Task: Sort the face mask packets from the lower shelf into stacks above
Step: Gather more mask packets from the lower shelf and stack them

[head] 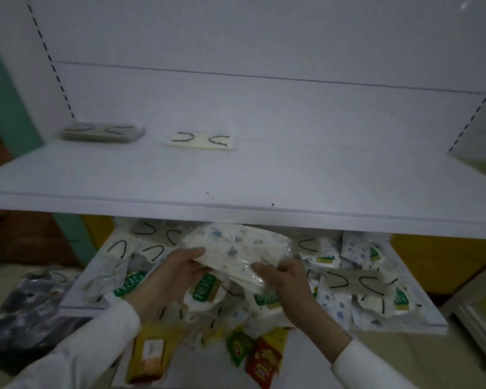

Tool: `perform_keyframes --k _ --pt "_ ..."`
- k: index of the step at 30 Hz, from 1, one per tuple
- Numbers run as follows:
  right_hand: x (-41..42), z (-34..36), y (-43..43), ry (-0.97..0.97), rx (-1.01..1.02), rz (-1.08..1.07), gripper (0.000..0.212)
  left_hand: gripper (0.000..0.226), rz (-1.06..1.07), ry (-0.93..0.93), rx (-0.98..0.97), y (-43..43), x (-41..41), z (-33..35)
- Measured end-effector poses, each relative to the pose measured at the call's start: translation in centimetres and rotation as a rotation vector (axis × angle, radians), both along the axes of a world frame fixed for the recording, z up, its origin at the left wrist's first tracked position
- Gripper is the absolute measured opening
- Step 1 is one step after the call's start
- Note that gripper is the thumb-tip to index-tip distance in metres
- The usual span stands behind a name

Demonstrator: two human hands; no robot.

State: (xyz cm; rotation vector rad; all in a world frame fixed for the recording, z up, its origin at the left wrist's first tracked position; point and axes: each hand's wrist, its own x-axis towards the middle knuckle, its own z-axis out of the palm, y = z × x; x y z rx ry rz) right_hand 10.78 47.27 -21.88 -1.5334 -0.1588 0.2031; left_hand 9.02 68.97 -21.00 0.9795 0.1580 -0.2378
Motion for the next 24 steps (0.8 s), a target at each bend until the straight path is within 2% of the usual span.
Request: perform_keyframes --k 1,3,5,7,9,11,12,14,15,18,20,22,24 --pt "0.3 1.3 -0.4 -0.039 -0.041 0.08 0.047 0.071 -0.045 -0.026 -0.001 1.1 -0.3 0.5" --pt "0.8 4.6 -1.2 -0.117 -0.131 0.166 0.039 0.067 -0.139 -0.082 0.0 2.3 -0.9 2.6" --pt "2.3 8.2 -1.2 -0.242 -0.189 0.188 0.051 0.073 -0.158 -0.183 0.071 2.9 -0.7 5.4" --pt "4.3 11.9 -0.7 -0.371 -0.237 0.18 0.063 0.091 -0.049 -0.276 0.206 3.1 0.7 8.7" --pt "7.2 14.5 0.0 -0.425 -0.248 0.149 0.056 0.095 0.128 -0.382 0.376 3.4 2.7 11.7" --pt "9.4 16.0 0.5 -0.412 -0.264 0.163 0.052 0.07 0.25 -0.484 0.581 3.6 4.8 13.4" --pt "10.3 16.1 0.7 -0.396 -0.285 0.165 0.04 0.056 0.301 -0.496 0.697 3.5 5.7 13.7" --pt "11.8 14.5 1.0 -0.31 -0.334 0.197 0.011 0.032 0.376 -0.447 0.882 2.8 7.4 12.9" --pt "12.6 13.2 1.3 -0.257 -0.351 0.181 0.008 0.024 0.387 -0.389 0.94 2.4 8.2 12.0" --pt "13.7 10.8 1.8 -0.133 -0.286 0.058 0.047 0.02 0.399 -0.277 0.956 1.4 10.1 9.2" --pt "14.3 11.1 2.1 -0.104 -0.171 -0.006 0.061 0.033 0.432 -0.275 0.9 1.2 10.9 9.4" --pt "14.5 11.9 2.6 -0.109 -0.065 -0.029 0.061 0.035 0.453 -0.292 0.841 1.0 11.4 10.2" --pt "14.1 12.3 3.2 -0.122 -0.02 -0.05 0.053 0.029 0.459 -0.285 0.819 1.0 11.8 10.4"
